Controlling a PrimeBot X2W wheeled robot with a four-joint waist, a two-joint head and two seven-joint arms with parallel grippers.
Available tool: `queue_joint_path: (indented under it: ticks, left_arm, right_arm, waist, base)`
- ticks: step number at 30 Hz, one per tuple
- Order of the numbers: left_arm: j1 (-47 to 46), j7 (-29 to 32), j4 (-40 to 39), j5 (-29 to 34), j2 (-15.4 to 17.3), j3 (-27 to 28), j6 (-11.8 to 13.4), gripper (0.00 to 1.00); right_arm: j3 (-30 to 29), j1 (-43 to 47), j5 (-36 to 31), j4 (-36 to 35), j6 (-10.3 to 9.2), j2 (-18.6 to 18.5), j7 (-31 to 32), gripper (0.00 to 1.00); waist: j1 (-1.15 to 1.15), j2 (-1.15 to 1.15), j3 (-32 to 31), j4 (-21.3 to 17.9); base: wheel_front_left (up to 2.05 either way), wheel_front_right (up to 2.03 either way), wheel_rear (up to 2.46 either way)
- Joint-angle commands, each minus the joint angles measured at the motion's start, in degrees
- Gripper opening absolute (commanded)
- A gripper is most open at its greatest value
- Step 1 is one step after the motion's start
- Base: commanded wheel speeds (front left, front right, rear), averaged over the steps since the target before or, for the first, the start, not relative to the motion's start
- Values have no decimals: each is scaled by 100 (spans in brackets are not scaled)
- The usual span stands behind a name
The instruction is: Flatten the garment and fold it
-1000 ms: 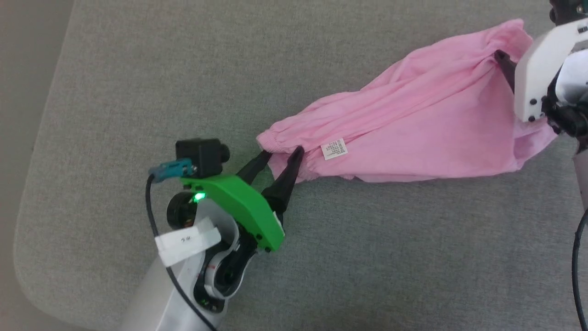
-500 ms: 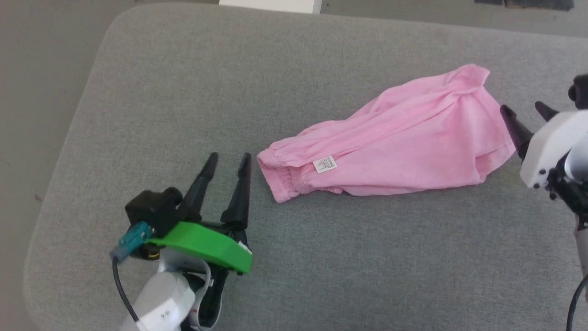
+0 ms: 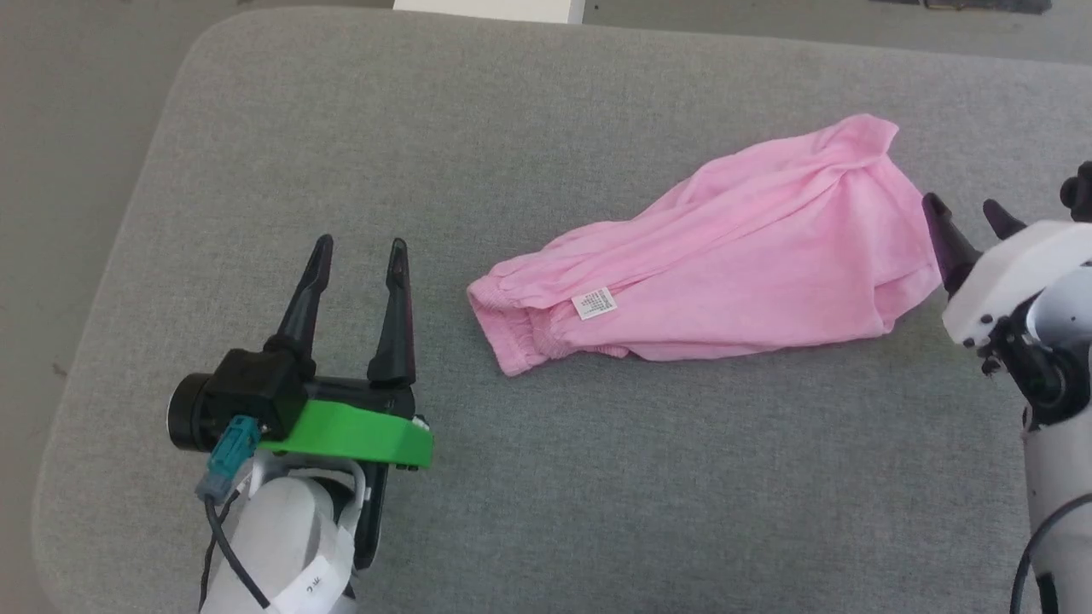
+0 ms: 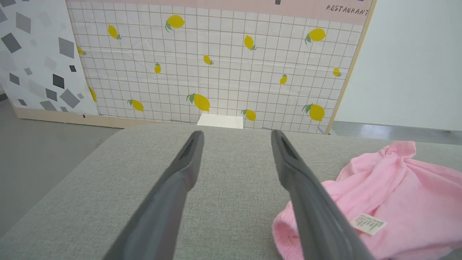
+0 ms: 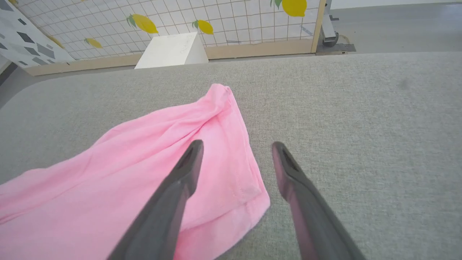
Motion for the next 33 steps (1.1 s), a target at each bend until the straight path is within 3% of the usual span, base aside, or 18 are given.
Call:
queue_joint_path:
  ticks: [1,6,14,15,16,17,18,25,33]
  left_arm:
    - [-9,-25,-37,112,-69,82,-68,100]
    - [6,-26,-142,329,-268,353,-244,100]
    - [-21,-26,-151,368,-366,498,-383,100]
    - [-21,-27,-144,346,-369,501,-385,100]
    - [-20,-27,-142,311,-370,493,-377,100]
    - [-19,-27,-140,269,-371,482,-364,100]
    - [-17,-27,-137,247,-371,474,-355,100]
    - [69,-27,-47,249,-373,428,-370,100]
    - [335,-27,78,288,-373,446,-425,100]
  right_arm:
    - [-79,-171,-87,136,-8,47,-59,100]
    - [-400,-667,-403,907,-8,213,54,100]
    - [-510,-1134,-1039,1689,-8,268,982,100]
    - [-499,-1147,-1116,1756,-8,276,1199,54]
    - [-459,-1148,-1152,1777,-8,278,1323,38]
    - [-416,-1148,-1164,1760,-8,276,1403,13]
    - [-412,-1147,-1157,1730,-8,273,1420,0]
    - [-410,-842,-925,1337,-8,140,1213,0]
    - [-782,144,-789,452,-8,-171,975,0]
  waist:
    - [0,0,99,32]
    - [0,0,300,143]
    - [0,0,427,268]
    - [0,0,421,273]
    - [0,0,414,274]
    - [0,0,406,272]
    - [0,0,396,265]
    - [0,0,142,147]
    - [0,0,-262,-125]
  base:
    - [0,0,0]
    - [0,0,0]
    - [0,0,0]
    - [0,0,0]
    - [0,0,0]
    - [0,0,0]
    - [0,0,0]
    - [0,0,0]
    - [0,0,0]
